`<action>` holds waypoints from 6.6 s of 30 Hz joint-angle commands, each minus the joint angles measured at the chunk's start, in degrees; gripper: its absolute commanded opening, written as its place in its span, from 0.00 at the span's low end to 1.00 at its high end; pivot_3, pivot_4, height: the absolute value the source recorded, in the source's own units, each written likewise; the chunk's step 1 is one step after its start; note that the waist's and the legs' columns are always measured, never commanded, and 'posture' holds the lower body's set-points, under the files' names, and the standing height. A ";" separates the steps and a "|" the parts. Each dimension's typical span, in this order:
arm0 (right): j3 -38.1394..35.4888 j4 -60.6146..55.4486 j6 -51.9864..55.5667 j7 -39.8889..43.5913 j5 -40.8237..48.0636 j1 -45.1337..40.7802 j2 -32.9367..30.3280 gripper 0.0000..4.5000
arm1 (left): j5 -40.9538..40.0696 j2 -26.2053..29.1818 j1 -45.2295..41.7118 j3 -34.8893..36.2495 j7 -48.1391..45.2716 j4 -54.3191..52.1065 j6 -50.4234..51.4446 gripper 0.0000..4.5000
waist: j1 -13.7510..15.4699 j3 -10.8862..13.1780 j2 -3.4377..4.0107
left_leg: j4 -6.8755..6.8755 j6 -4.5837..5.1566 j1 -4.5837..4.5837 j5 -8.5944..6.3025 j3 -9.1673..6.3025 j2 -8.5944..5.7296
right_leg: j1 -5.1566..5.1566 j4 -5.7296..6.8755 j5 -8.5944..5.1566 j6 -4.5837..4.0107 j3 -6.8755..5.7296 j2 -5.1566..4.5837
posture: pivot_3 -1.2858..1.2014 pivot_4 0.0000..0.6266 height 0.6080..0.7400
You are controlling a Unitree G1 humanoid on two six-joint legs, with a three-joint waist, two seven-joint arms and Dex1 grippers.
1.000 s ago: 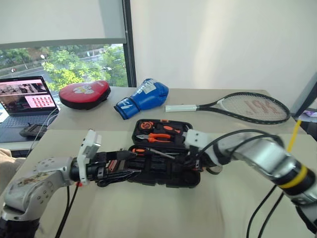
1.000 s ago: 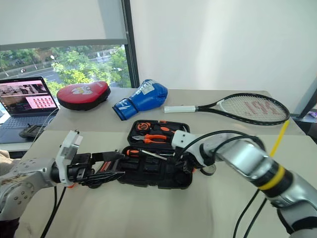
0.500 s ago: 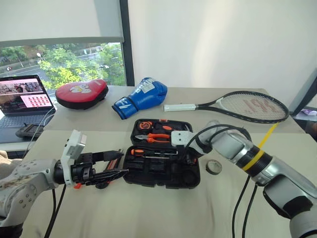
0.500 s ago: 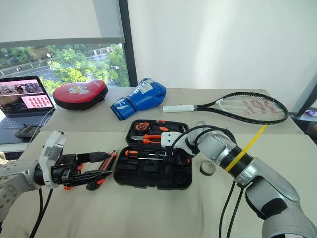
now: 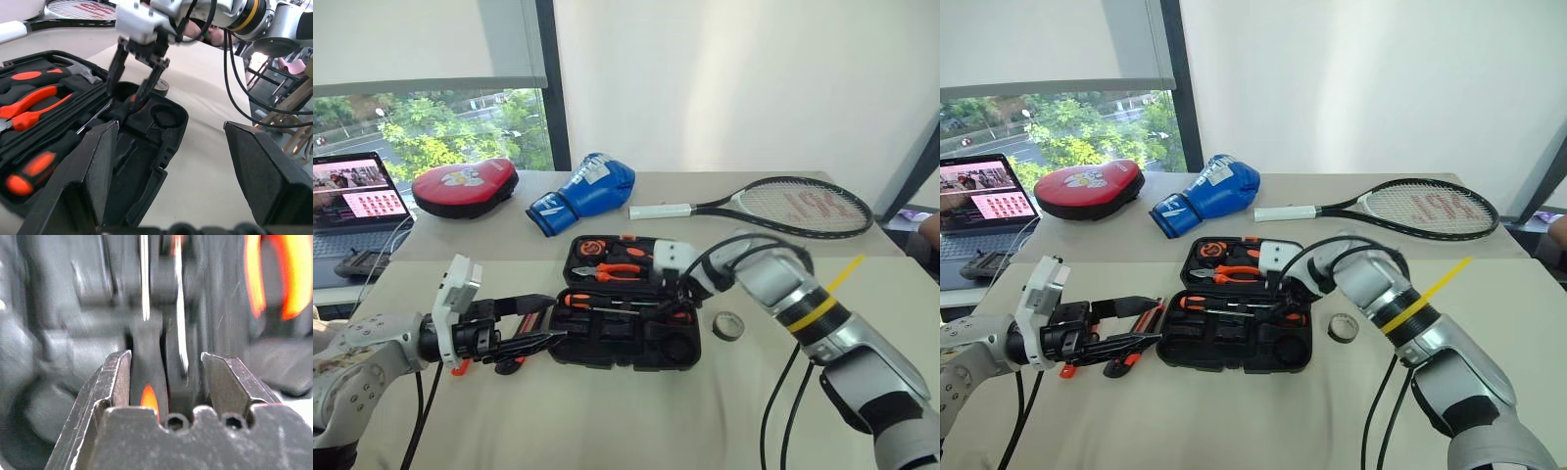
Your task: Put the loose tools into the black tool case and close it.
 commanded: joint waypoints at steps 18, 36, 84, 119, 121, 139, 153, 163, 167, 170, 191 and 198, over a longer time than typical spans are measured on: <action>-2.84 -15.36 2.50 -39.61 -9.86 33.71 15.14 0.01 | 3.85 0.43 -1.14 -2.05 -1.29 2.84 -4.62 0.82 | -0.05 -0.01 -0.02 | -0.05 -0.03 0.55 0.02 0.09 -0.08 | 0.26 0.44 -0.13 -0.17 0.11 0.06 | 0.52 0.24 1.00; -34.98 -51.43 1.20 -15.83 34.55 44.39 -3.33 0.54 | 18.43 1.37 4.22 5.77 31.90 10.26 12.04 0.82 | 0.29 -0.05 -0.61 | -0.86 0.13 0.84 -0.15 -0.13 -0.01 | 0.29 0.40 -0.48 -0.25 0.04 -0.08 | 0.52 0.24 1.00; -41.86 -59.97 1.27 -27.34 43.61 57.18 -13.90 1.00 | 12.97 4.61 -22.45 -17.34 -1.03 16.17 8.59 0.02 | 2.56 0.28 -1.17 | -0.65 0.06 0.51 0.01 -0.19 -0.03 | 0.19 0.40 -0.46 -0.43 -0.02 -0.16 | 0.52 0.24 1.00; -38.61 -60.21 -0.35 -28.51 44.47 58.22 -14.23 1.00 | 26.68 8.48 2.60 -2.76 7.60 21.84 -7.35 0.63 | 1.86 0.32 -1.22 | -0.46 0.21 0.46 -0.11 -0.21 0.02 | 0.15 0.48 -0.47 -0.33 0.06 -0.84 | 0.52 0.24 1.00; -38.19 -60.09 -0.55 -28.49 44.11 58.13 -14.21 1.00 | 27.36 6.84 3.59 -2.02 9.16 20.79 -9.97 0.63 | 1.81 0.32 -1.22 | -0.46 0.21 0.46 -0.11 -0.21 0.02 | 0.15 0.47 -0.47 -0.33 0.05 -0.87 | 0.52 0.24 1.00; -38.12 -60.80 -0.49 -29.47 43.79 58.52 -14.41 1.00 | 39.34 0.30 8.30 -3.77 16.98 21.31 -28.84 0.63 | 1.65 0.31 -1.22 | -0.48 0.24 0.44 -0.14 -0.24 0.01 | 0.16 0.44 -0.46 -0.34 0.02 -0.92 | 0.52 0.24 1.00; -37.83 -61.04 -0.36 -29.79 43.77 58.57 -14.78 1.00 | 39.33 -5.95 12.14 -0.42 21.35 20.03 -37.38 0.63 | 1.62 0.30 -1.18 | -0.52 0.25 0.48 -0.14 -0.24 0.01 | 0.17 0.42 -0.45 -0.34 -0.02 -0.98 | 0.52 0.24 1.00; -37.69 -61.19 -0.14 -29.83 43.63 58.49 -15.05 1.00 | 30.25 -8.31 3.85 4.10 26.95 25.65 -13.21 0.63 | 1.57 0.29 -1.21 | -0.42 0.27 0.56 -0.14 -0.21 -0.01 | 0.30 0.50 -0.41 -0.26 -0.35 -0.55 | 0.52 0.24 1.00; -37.74 -61.31 -0.08 -29.96 43.63 58.61 -15.08 1.00 | 26.40 -7.85 2.46 6.01 25.51 25.23 -8.92 0.63 | 1.49 0.29 -1.21 | -0.42 0.26 0.59 -0.13 -0.20 0.01 | 0.31 0.51 -0.41 -0.26 -0.28 -0.38 | 0.52 0.24 1.00; -37.77 -61.39 -0.03 -30.05 43.66 58.73 -15.09 1.00 | 24.00 -6.19 4.88 6.23 21.23 21.37 -7.82 0.63 | 1.47 0.29 -1.21 | -0.42 0.25 0.58 -0.13 -0.20 0.01 | 0.29 0.51 -0.41 -0.27 -0.25 -0.39 | 0.52 0.24 1.00; -38.47 -62.03 -0.19 -30.04 44.18 59.77 -14.97 1.00 | 17.60 2.26 0.78 1.78 6.50 21.64 -1.91 0.10 | 2.16 0.19 -1.04 | -0.43 0.24 0.63 -0.13 -0.18 -0.01 | 0.29 0.51 -0.42 -0.30 -0.13 -0.78 | 0.52 0.24 1.00; -41.25 -64.02 0.45 -32.22 45.11 62.36 -15.27 1.00 | 22.65 2.65 -27.54 -20.76 -7.87 22.91 -4.07 0.10 | 3.09 0.16 -0.92 | 0.09 0.29 0.30 -0.15 -0.25 -0.08 | 0.36 0.46 -0.34 -0.28 -0.38 -0.25 | 0.52 0.24 1.00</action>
